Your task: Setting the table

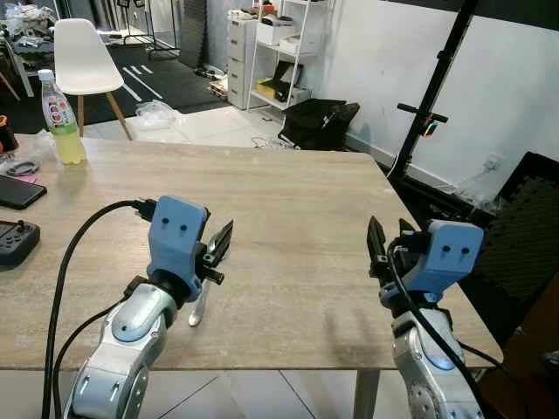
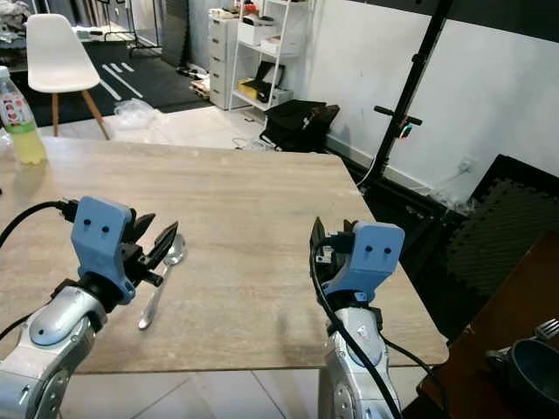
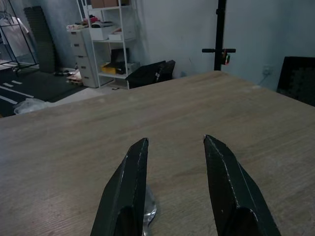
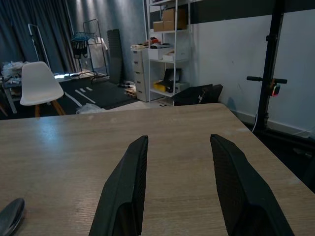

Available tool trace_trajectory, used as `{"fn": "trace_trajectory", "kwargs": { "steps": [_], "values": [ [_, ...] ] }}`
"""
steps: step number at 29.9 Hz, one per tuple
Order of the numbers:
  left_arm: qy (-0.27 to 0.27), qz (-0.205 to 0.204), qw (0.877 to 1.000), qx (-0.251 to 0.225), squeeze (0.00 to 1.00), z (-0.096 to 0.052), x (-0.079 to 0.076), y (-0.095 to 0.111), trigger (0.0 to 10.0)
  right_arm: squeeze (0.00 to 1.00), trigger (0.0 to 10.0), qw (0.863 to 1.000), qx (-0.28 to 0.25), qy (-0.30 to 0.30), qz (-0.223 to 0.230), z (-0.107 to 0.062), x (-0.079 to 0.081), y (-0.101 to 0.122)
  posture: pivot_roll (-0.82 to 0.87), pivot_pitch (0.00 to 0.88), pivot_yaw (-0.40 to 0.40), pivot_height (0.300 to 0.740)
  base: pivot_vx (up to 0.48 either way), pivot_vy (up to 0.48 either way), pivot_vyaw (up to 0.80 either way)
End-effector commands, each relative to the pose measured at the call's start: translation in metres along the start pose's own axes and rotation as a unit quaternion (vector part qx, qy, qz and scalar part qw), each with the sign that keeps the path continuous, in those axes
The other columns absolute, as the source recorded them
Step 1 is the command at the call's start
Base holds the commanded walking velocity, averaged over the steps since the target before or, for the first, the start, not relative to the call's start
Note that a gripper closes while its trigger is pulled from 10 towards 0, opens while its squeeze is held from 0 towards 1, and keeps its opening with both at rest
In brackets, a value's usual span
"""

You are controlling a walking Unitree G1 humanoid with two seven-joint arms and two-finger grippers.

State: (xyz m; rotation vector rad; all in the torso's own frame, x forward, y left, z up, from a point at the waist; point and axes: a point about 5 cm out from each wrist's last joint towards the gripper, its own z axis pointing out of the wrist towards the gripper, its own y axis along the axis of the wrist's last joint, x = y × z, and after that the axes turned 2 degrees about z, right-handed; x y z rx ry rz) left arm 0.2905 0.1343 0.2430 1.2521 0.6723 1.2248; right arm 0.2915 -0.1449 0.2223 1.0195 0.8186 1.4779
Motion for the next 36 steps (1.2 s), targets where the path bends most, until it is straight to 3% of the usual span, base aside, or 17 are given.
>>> {"fn": "trace_trajectory", "kwargs": {
  "steps": [1, 36],
  "values": [
    [-0.002, 0.002, 1.0, 0.007, 0.0, 0.0, -0.0009, -0.0014, 10.0, 0.0, 10.0, 1.0, 0.012, -0.005, -0.002, -0.0026, -0.0027, -0.0051, 0.15, 0.019, -0.028, 0.74, 0.0, 0.0, 0.0],
    [-0.006, 0.003, 1.0, 0.009, 0.0, 0.0008, -0.0021, -0.0023, 10.0, 0.0, 10.0, 1.0, 0.017, -0.005, -0.005, -0.0028, -0.0025, -0.0073, 0.15, 0.02, -0.026, 0.74, 0.0, 0.0, 0.0]
  ]
}}
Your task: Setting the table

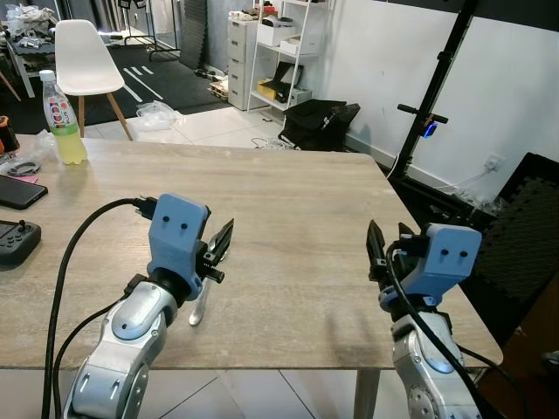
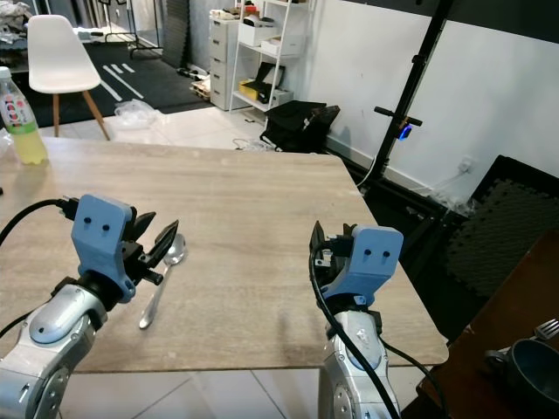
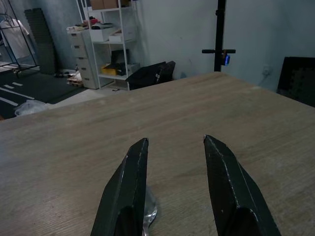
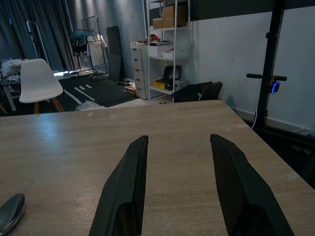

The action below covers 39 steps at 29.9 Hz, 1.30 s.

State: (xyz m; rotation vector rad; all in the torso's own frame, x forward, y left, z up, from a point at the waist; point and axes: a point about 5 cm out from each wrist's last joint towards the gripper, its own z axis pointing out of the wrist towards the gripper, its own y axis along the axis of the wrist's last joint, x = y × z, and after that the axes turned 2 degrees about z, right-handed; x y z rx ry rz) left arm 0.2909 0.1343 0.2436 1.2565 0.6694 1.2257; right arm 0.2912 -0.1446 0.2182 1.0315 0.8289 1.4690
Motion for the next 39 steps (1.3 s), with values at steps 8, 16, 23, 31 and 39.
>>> {"fn": "trace_trajectory", "kwargs": {
  "steps": [8, 16, 23, 31, 39],
  "values": [
    [-0.006, 0.002, 1.0, 0.008, 0.0, 0.0006, -0.0025, -0.0027, 10.0, 0.0, 10.0, 1.0, 0.009, -0.001, -0.003, -0.0006, -0.0013, -0.0035, 0.15, 0.017, -0.026, 0.74, 0.0, 0.0, 0.0],
    [-0.006, 0.002, 1.0, 0.006, 0.0, 0.0009, -0.0025, -0.0024, 10.0, 0.0, 10.0, 1.0, 0.01, 0.0, -0.004, -0.0011, -0.0006, -0.004, 0.14, 0.012, -0.024, 0.74, 0.0, 0.0, 0.0],
    [-0.005, 0.002, 1.0, 0.005, 0.0, 0.0008, -0.0026, -0.002, 10.0, 0.0, 10.0, 1.0, 0.01, 0.0, -0.005, -0.0016, -0.0007, -0.0036, 0.14, 0.013, -0.024, 0.74, 0.0, 0.0, 0.0],
    [-0.005, 0.002, 1.0, 0.006, 0.0, 0.001, -0.0026, -0.0021, 10.0, 0.0, 10.0, 1.0, 0.011, -0.001, -0.005, -0.0016, -0.0009, -0.0044, 0.14, 0.014, -0.024, 0.74, 0.0, 0.0, 0.0],
    [-0.002, 0.003, 1.0, 0.005, 0.0, 0.0015, -0.0015, -0.0011, 10.0, 0.0, 10.0, 1.0, 0.011, -0.002, -0.005, -0.0011, -0.0011, -0.0044, 0.14, 0.023, -0.031, 0.74, 0.0, 0.0, 0.0]
  ]
}}
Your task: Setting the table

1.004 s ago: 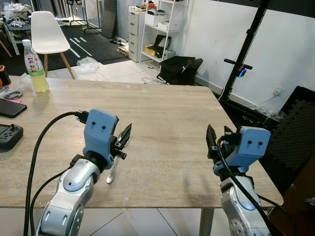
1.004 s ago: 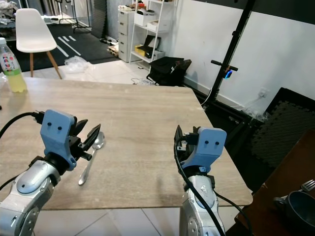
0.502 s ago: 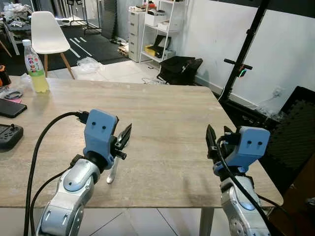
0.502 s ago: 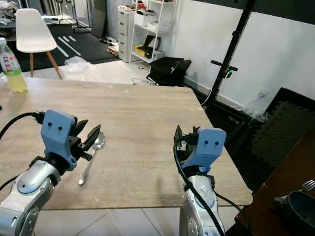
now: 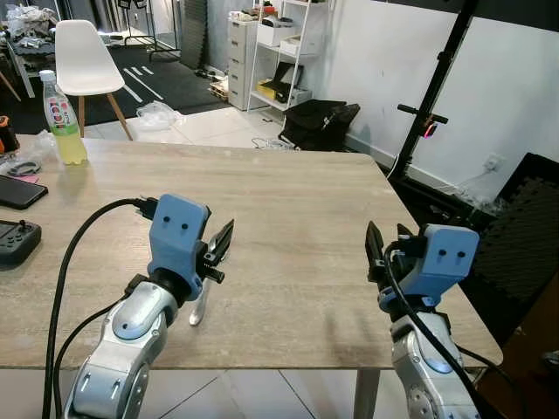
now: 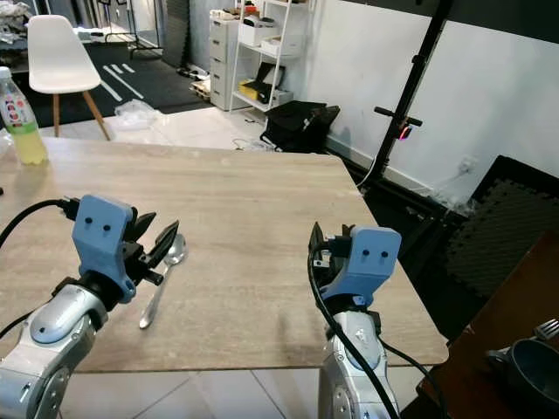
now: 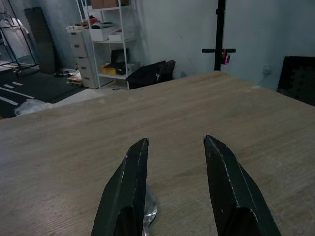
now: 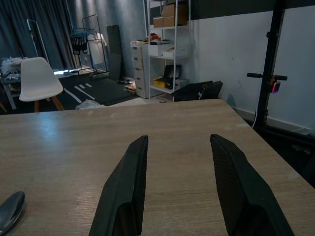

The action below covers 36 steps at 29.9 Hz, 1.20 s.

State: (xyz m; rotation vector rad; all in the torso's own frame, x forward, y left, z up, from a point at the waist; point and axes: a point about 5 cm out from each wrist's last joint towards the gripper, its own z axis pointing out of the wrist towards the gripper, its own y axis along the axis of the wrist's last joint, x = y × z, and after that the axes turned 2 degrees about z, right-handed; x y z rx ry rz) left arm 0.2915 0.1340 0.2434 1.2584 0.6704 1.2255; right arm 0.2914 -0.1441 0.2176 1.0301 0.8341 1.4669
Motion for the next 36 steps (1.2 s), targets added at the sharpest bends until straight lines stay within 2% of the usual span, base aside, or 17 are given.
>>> {"fn": "trace_trajectory", "kwargs": {
  "steps": [1, 17, 36],
  "values": [
    [-0.002, 0.002, 1.0, 0.004, 0.0, 0.0008, -0.0014, -0.0007, 10.0, 0.0, 10.0, 1.0, 0.01, -0.003, -0.003, -0.0011, -0.0016, -0.0037, 0.14, 0.023, -0.031, 0.74, 0.0, 0.0, 0.0],
    [-0.009, 0.0, 1.0, 0.003, 0.0, 0.0038, -0.0049, 0.0011, 10.0, 0.0, 10.0, 1.0, 0.007, -0.007, -0.003, -0.0019, -0.0008, -0.0023, 0.12, 0.028, -0.016, 0.74, 0.0, 0.0, 0.0],
    [-0.002, 0.002, 1.0, 0.004, 0.0, 0.0011, -0.0019, 0.0005, 10.0, 0.0, 10.0, 1.0, 0.009, 0.0, 0.0, 0.0009, 0.0025, -0.0045, 0.15, 0.023, -0.023, 0.74, 0.0, 0.0, 0.0]
  ]
}}
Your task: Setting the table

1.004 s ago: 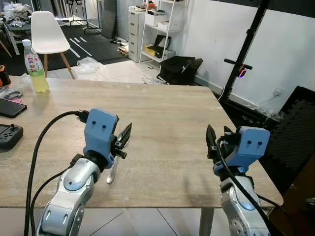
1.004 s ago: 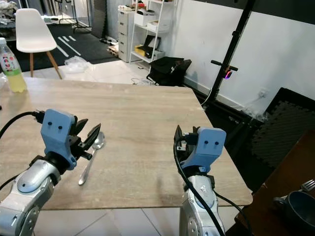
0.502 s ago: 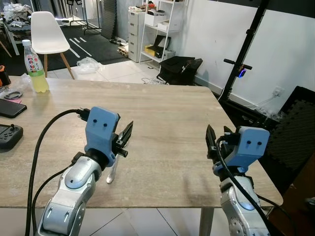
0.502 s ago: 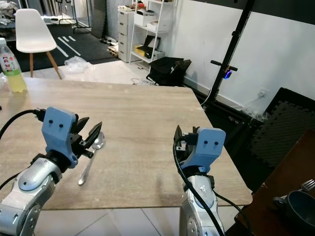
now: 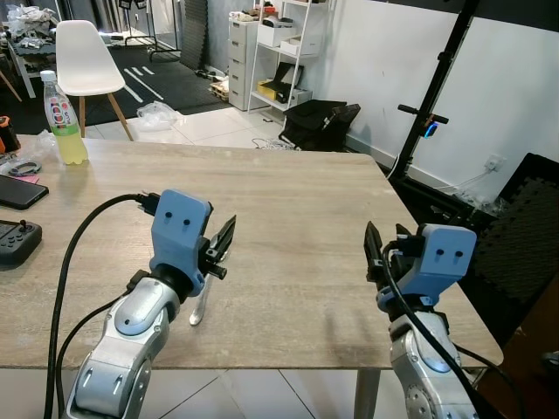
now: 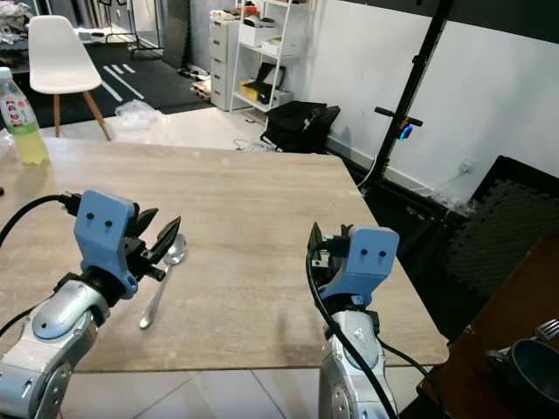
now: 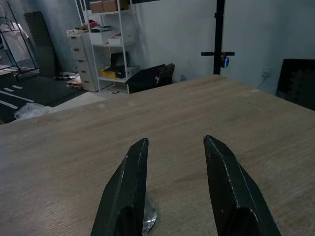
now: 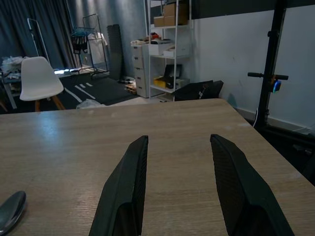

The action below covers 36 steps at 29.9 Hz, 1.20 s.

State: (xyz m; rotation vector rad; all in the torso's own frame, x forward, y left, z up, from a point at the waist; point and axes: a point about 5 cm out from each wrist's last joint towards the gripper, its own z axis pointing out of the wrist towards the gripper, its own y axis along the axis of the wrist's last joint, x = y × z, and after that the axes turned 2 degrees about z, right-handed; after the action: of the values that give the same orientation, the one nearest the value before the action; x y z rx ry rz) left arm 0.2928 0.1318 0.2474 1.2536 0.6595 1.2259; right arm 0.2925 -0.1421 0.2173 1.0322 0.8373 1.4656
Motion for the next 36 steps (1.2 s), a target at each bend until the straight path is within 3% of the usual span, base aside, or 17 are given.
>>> {"fn": "trace_trajectory", "kwargs": {
  "steps": [1, 16, 36],
  "values": [
    [0.0, 0.002, 1.0, 0.009, 0.0, -0.0018, -0.0011, -0.0031, 10.0, 0.0, 10.0, 1.0, 0.007, 0.0, 0.0, 0.0001, 0.0007, -0.0035, 0.15, 0.023, -0.023, 0.74, 0.0, 0.0, 0.0],
    [-0.013, -0.007, 1.0, 0.002, 0.0, 0.0046, -0.0082, -0.0039, 10.0, 0.0, 10.0, 1.0, -0.001, 0.001, -0.009, 0.0033, -0.0025, 0.0005, 0.1, 0.0, -0.026, 0.74, 0.0, 0.0, 0.0],
    [-0.017, -0.005, 1.0, 0.001, 0.0, 0.007, -0.0068, -0.0047, 10.0, 0.0, 10.0, 1.0, 0.004, -0.003, -0.007, -0.001, -0.0016, -0.0024, 0.09, 0.0, -0.01, 0.74, 0.0, 0.0, 0.0]
  ]
}}
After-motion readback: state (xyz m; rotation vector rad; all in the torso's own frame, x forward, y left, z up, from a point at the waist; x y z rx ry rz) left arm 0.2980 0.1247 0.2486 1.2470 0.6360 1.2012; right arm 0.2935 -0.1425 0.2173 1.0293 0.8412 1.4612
